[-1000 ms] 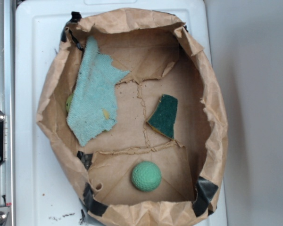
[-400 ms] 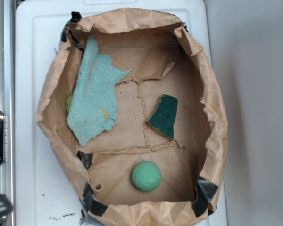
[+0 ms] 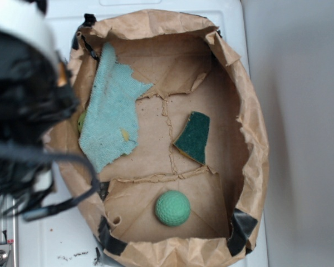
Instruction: Grab the blue cloth.
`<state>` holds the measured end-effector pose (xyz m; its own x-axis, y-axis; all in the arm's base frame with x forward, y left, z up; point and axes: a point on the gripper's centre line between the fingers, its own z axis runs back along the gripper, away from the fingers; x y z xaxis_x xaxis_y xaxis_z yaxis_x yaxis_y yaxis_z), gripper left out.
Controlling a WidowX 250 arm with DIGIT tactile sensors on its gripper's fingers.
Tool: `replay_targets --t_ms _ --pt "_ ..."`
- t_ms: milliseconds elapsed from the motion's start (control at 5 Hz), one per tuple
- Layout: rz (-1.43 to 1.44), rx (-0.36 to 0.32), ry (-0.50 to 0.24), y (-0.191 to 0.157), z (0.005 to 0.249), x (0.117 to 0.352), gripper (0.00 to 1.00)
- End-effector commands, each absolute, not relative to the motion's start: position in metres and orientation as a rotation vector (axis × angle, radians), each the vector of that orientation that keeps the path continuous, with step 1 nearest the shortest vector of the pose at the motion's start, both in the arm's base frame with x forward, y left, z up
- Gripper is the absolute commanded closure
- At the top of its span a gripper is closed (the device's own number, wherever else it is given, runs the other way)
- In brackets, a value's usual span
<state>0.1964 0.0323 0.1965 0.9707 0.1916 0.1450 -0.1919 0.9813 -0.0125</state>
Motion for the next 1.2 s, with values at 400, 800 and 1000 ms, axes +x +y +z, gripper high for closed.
replay_targets --t_ms 400,800,1000 --pt "-0.076 0.078 -0.151 0.041 0.119 0.270 0.00" --pt "-0.148 0.151 -0.113 0.042 0.088 0.291 0.00" --pt "-0.148 0.151 -0.113 0.042 0.088 0.291 0.00"
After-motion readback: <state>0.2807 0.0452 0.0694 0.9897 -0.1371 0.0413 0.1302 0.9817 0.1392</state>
